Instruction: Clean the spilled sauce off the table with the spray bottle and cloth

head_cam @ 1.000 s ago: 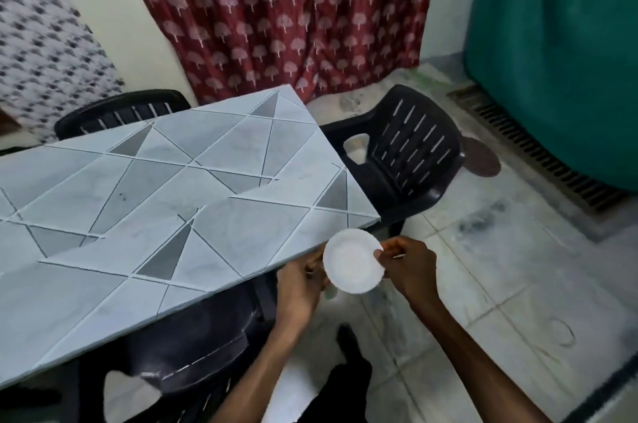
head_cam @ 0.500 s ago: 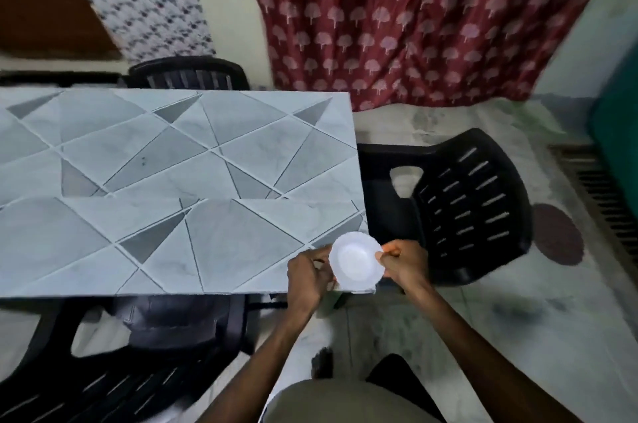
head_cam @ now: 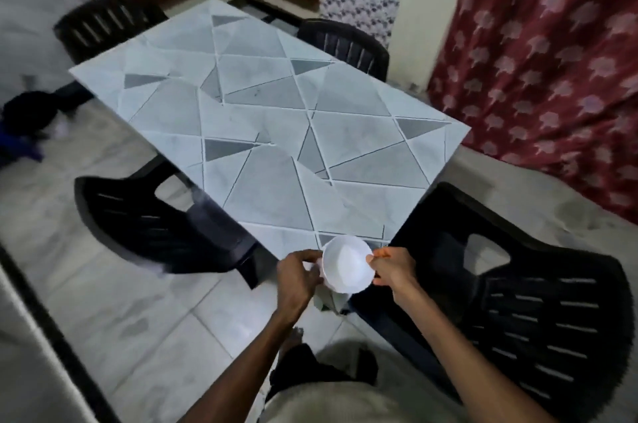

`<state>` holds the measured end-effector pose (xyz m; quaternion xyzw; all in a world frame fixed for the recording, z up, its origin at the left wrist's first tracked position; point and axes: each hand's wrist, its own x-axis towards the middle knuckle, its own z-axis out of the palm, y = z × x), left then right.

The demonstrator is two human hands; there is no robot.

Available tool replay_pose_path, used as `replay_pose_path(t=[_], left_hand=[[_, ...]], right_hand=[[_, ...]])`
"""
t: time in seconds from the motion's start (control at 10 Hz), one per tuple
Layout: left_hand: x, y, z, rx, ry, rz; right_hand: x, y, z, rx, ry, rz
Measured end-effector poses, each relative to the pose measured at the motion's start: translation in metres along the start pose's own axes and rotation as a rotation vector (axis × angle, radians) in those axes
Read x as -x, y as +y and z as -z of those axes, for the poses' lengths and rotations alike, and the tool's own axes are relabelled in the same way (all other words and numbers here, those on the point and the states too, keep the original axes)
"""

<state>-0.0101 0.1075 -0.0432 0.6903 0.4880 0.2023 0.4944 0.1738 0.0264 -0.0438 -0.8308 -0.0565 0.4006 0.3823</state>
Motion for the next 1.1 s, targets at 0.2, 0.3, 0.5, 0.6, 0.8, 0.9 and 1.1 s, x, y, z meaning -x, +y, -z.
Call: replay_pose_path(t=[0.2,0.3,0.5,0.6,0.8,0.9,1.1], left_hand=[[0.027,0.003,-0.014,0.102,0.220,0.161],[0.034,0.002,-0.018,0.160,0.289,0.236],[0.042,0.002,-0.031,0.269,0.356,0.307],[0.041,0.008,-0.038,0.281,0.366,0.336],[0.038,0.007,-0.050,0.267,0.392,0.341],[0.038,0.011,-0.052,0.255,0.402,0.358],[0.044,0.014,-0.057,0.153,0.421,0.377]], right_hand=[[-0.012,-0.014,0.028,-0.267,-0.242,-0.038],[-0.030,-0.025,0.042,-0.400,-0.203,-0.041],[-0.061,-0.029,0.045,-0.359,-0.107,-0.053],[-0.063,-0.030,0.040,-0.349,-0.107,-0.050],[-0.065,-0.033,0.036,-0.355,-0.071,-0.025],[-0.064,-0.032,0.040,-0.350,-0.103,-0.024],[-0.054,-0.018,0.056,-0.226,-0.065,0.057]])
